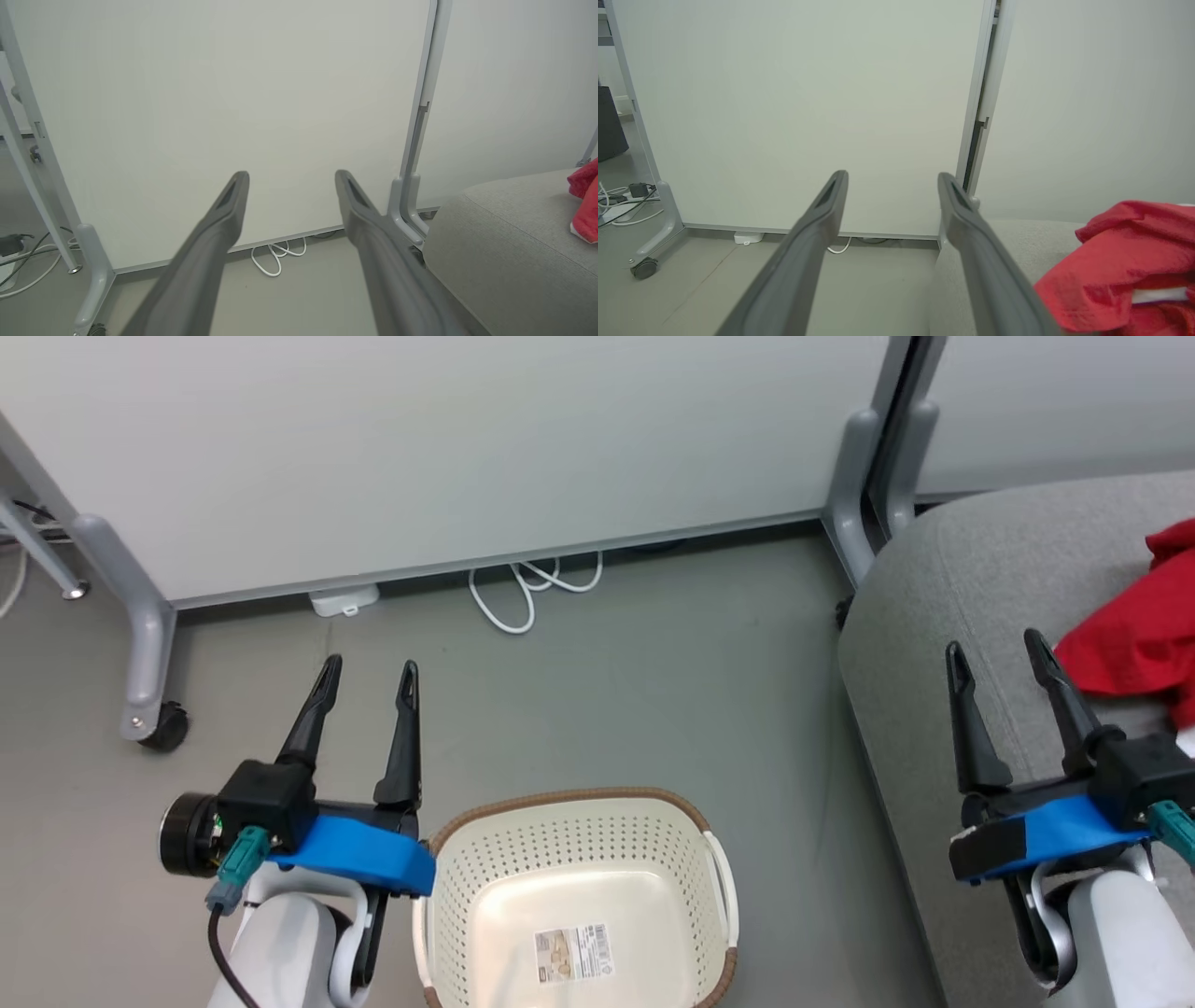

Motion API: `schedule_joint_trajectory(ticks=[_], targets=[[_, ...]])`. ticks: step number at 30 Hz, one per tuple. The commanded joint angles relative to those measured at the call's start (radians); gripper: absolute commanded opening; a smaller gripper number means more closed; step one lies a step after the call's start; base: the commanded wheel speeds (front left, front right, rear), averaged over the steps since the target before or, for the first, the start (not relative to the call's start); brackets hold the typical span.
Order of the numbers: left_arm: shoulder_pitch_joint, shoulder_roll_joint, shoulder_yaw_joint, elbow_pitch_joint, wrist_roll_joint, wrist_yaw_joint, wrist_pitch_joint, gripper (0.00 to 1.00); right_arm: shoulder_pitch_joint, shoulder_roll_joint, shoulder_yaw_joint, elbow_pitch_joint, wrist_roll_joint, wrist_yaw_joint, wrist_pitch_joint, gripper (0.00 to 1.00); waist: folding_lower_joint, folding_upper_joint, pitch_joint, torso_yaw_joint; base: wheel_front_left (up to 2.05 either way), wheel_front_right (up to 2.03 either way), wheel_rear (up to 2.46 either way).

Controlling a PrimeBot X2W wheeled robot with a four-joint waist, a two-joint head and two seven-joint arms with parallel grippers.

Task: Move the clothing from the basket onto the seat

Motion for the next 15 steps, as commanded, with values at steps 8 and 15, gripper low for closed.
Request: schedule_joint_trajectory(ticks=[8, 15], targets=[[0.113, -0.038, 0.086, -0.036, 0.046, -0.024, -0.003, 1.00, 0.104, 0.039, -0.018, -0.002, 0.017, 0.000, -0.004, 1.00, 0.0001, -0.0001, -0.089, 0.073, 0.00, 0.00, 0.00], [0.164, -0.056, 0.120, -0.052, 0.068, -0.041, -0.003, 1.00, 0.155, 0.066, -0.025, 0.002, 0.035, 0.000, -0.004, 1.00, 0.0001, -0.0001, -0.106, 0.090, 0.00, 0.00, 0.00]])
